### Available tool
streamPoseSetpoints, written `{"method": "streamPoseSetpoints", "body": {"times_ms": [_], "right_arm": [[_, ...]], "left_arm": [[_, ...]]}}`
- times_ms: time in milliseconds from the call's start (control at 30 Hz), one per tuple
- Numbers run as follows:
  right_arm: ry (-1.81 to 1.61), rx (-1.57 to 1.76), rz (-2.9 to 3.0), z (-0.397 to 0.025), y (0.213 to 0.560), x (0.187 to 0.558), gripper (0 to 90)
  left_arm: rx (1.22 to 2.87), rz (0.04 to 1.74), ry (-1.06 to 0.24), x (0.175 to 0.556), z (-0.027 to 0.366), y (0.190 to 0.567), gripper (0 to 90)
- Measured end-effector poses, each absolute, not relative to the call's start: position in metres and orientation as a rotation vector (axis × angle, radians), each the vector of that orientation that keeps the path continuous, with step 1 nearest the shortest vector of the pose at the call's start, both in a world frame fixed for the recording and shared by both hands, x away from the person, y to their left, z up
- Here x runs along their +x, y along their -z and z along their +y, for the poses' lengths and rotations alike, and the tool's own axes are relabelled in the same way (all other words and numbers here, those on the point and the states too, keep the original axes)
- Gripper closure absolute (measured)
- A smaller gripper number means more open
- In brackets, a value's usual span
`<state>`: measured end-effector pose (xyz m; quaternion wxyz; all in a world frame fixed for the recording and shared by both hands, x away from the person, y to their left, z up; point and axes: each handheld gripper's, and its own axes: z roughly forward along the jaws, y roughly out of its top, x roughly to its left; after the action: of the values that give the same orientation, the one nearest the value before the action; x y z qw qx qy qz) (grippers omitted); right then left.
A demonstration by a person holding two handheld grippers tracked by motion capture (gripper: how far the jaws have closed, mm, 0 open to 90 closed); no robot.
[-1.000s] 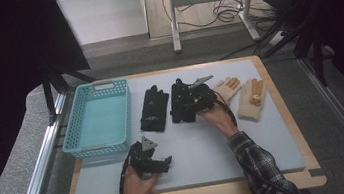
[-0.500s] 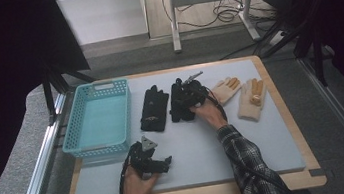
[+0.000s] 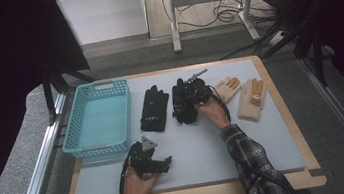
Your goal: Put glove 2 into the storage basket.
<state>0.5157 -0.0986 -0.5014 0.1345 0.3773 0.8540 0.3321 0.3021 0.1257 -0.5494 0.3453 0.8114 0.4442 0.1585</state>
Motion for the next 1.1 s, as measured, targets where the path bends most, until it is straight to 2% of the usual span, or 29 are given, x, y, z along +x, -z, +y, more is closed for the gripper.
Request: {"method": "streamPoseSetpoints", "body": {"times_ms": [300, 600, 767, 833, 867, 1100], "right_arm": [[-1.072, 1.055, 2.469, -0.105, 0.474, 0.488, 81.2], [-1.141, 1.015, 2.484, -0.116, 0.453, 0.435, 81.1], [-1.226, 1.016, 2.487, -0.133, 0.453, 0.394, 81.0], [-1.232, 1.014, 2.486, -0.135, 0.453, 0.388, 81.0], [-1.247, 1.024, 2.486, -0.141, 0.456, 0.373, 80.9], [-1.246, 1.071, 2.478, -0.147, 0.48, 0.345, 80.7]], "left_arm": [[2.117, 1.149, -0.411, 0.302, 0.126, 0.549, 2.9], [2.107, 1.152, -0.412, 0.302, 0.126, 0.549, 2.9], [2.108, 1.152, -0.412, 0.302, 0.126, 0.549, 2.9], [2.103, 1.155, -0.413, 0.302, 0.125, 0.549, 2.9], [2.108, 1.152, -0.412, 0.302, 0.126, 0.549, 2.9], [2.101, 1.157, -0.413, 0.302, 0.125, 0.55, 2.9]]}}
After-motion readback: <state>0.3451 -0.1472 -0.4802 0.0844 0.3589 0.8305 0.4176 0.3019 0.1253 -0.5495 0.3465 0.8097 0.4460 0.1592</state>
